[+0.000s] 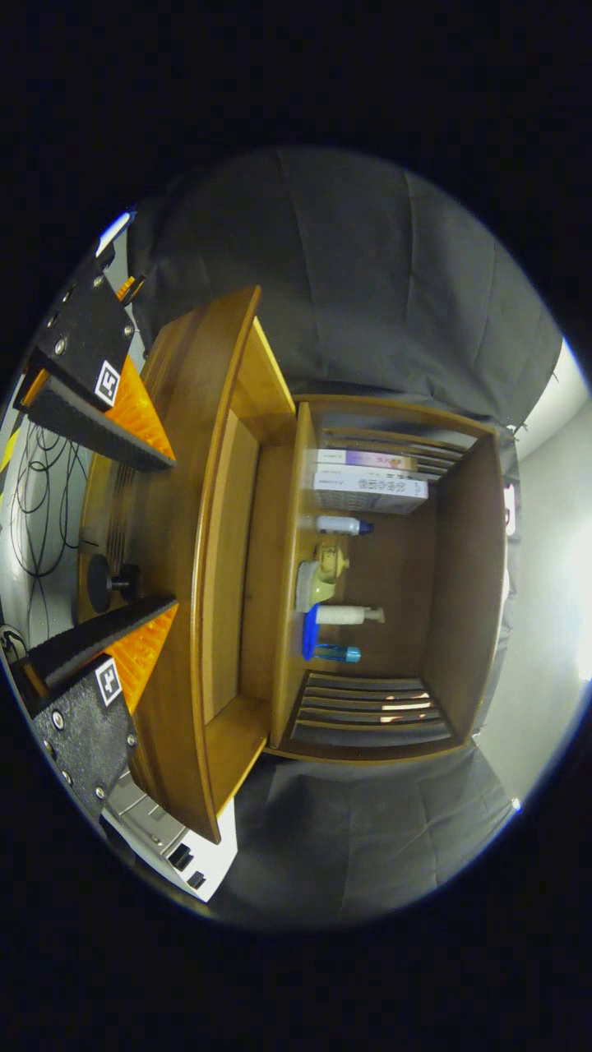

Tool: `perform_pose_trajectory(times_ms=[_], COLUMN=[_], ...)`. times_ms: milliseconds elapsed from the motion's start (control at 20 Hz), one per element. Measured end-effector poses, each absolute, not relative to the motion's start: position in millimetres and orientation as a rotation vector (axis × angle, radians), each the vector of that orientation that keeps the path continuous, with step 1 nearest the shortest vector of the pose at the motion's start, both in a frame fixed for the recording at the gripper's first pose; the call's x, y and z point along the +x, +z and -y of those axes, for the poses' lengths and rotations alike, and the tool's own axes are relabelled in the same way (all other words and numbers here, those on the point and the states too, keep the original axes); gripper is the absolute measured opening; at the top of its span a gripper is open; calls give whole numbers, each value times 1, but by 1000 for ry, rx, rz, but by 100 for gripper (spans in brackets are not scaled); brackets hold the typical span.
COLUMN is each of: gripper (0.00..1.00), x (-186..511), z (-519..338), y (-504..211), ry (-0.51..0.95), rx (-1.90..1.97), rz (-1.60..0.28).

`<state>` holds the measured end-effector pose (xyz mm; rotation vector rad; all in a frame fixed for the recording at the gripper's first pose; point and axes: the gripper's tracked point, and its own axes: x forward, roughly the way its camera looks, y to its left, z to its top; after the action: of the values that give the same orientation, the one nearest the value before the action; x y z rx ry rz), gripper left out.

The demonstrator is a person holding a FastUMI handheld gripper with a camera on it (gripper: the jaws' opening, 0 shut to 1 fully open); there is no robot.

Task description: Pull open the drawer, take out the items inside it, and place them on the countertop above the cabinet.

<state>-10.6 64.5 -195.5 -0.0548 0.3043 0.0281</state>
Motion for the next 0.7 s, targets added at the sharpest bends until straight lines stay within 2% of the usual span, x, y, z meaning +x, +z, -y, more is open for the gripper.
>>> perform_pose_trajectory(times_ms=[700], gripper=[95], x=[17], z=[-53], y=[-193], ry=[-16], rx=[19], rz=[-262])
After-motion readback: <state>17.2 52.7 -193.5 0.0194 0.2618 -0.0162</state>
